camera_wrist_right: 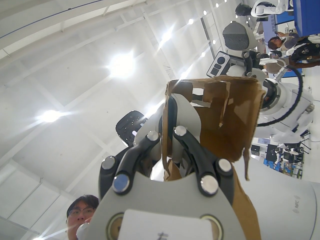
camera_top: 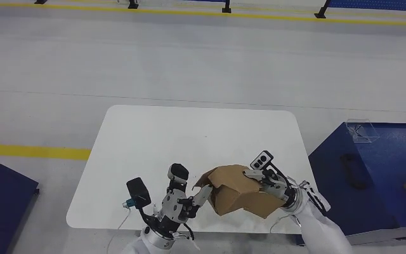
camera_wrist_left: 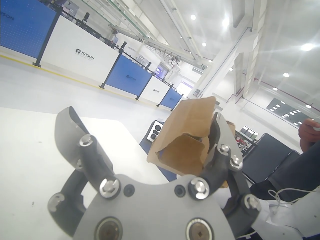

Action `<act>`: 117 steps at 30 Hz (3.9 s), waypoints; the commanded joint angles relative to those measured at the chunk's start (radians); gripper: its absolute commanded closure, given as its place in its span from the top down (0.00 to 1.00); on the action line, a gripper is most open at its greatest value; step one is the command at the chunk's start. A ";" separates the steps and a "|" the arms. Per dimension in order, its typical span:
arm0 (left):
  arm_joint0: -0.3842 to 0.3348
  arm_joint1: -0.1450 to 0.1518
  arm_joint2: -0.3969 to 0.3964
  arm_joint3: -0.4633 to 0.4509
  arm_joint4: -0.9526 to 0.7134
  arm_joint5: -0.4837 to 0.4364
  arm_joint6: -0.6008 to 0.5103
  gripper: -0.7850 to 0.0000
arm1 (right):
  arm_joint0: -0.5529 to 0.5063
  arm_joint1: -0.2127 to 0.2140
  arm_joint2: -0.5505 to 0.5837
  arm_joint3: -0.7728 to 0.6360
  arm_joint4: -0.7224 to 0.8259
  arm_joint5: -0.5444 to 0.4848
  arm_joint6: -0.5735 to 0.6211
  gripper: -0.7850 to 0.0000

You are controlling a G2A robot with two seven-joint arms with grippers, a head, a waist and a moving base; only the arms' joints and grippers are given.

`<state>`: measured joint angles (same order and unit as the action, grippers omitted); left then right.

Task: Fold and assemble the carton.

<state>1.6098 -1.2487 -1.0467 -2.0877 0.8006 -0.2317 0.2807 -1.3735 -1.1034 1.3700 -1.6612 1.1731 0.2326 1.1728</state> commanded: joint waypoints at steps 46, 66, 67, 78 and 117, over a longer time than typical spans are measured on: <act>0.033 0.017 -0.102 -0.059 -0.055 -0.064 -0.295 1.00 | 0.004 0.006 0.016 0.027 -0.057 0.002 0.018 0.00; 0.032 0.014 -0.032 -0.072 0.019 -0.067 -0.314 1.00 | -0.006 0.006 0.026 0.028 -0.054 -0.023 -0.005 0.00; 0.033 0.014 -0.032 -0.073 0.018 -0.067 -0.315 1.00 | -0.007 0.006 0.026 0.028 -0.056 -0.023 -0.004 0.00; 0.002 0.011 0.002 -0.064 0.048 -0.009 -0.394 1.00 | -0.005 0.008 0.018 0.019 -0.087 -0.016 0.011 0.00; 0.041 0.011 -0.133 -0.088 -0.102 0.077 -0.422 1.00 | 0.027 0.004 0.022 0.043 -0.031 0.008 -0.053 0.00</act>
<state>1.6412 -1.2409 -1.1686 -2.1735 0.7151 -0.1392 -0.1124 -1.3462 -1.0997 1.3918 -1.6179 1.1427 0.2413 1.1199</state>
